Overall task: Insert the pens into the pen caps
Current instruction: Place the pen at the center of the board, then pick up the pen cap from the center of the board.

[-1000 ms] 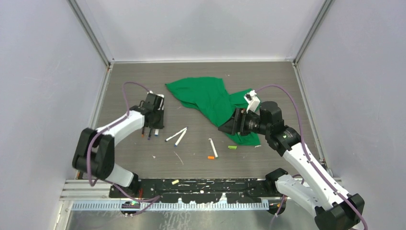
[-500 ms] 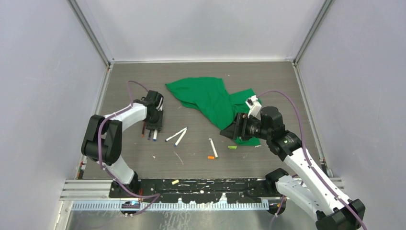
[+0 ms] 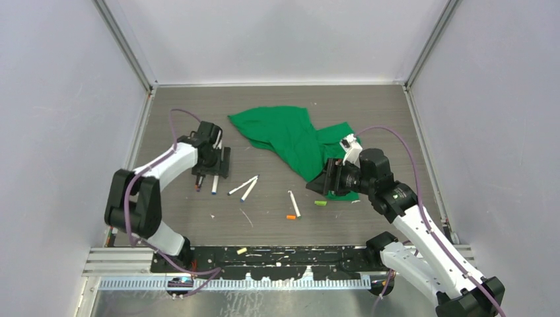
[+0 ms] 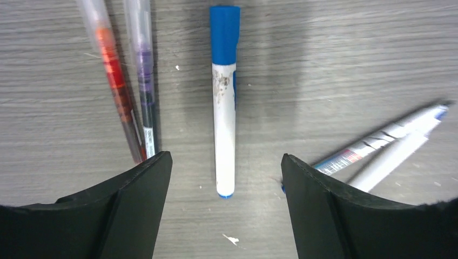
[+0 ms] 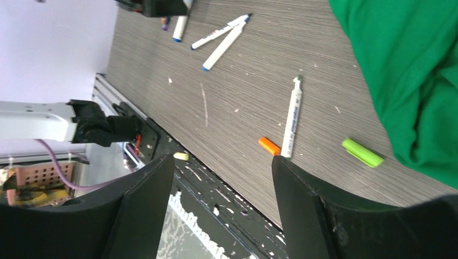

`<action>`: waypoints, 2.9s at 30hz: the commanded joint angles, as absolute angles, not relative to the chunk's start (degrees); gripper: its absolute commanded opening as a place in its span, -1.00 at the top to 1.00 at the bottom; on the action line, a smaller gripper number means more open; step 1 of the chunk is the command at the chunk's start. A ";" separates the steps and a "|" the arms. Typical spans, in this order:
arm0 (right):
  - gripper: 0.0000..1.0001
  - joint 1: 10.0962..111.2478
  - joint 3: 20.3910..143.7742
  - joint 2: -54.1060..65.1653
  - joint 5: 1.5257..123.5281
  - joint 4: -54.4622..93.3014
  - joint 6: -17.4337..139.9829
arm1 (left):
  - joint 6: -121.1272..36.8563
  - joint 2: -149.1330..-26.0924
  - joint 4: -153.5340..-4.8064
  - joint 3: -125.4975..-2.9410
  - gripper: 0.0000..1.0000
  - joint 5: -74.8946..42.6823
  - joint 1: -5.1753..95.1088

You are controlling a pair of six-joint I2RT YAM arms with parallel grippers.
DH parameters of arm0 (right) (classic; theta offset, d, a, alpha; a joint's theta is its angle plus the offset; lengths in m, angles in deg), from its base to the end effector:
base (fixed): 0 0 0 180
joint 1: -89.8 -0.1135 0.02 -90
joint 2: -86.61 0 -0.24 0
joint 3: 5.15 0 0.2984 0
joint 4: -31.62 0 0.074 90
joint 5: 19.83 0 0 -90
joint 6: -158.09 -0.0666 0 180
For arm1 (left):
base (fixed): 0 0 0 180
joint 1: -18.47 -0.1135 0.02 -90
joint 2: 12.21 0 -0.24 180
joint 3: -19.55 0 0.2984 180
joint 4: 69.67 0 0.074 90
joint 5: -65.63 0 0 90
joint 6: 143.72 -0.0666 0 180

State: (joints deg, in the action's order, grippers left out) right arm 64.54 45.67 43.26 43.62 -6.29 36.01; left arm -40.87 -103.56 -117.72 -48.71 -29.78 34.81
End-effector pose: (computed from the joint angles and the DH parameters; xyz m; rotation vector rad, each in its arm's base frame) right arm 0.2193 0.1364 0.2494 -0.1665 2.2249 1.0647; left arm 0.3333 -0.0912 0.1036 0.0633 2.7990 0.0108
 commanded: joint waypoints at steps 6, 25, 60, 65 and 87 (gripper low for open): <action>-0.22 64.67 45.60 43.21 49.68 -12.80 40.88 | -38.58 -85.57 -123.45 -54.24 -0.52 -21.06 37.53; -0.13 46.74 41.53 26.79 74.54 -6.70 39.76 | -41.94 -80.79 -121.60 -49.93 -0.34 -6.49 38.00; -0.23 50.61 37.12 21.91 64.07 -0.52 39.58 | -44.94 -81.83 -120.90 -47.09 -0.34 -7.70 38.22; -0.23 50.59 38.00 20.80 65.97 -2.92 40.59 | -44.96 -81.82 -120.91 -46.94 -0.34 -7.58 38.45; 0.07 41.93 37.85 16.40 75.25 -5.45 34.57 | -44.93 -82.12 -121.00 -46.99 -0.35 -7.74 39.03</action>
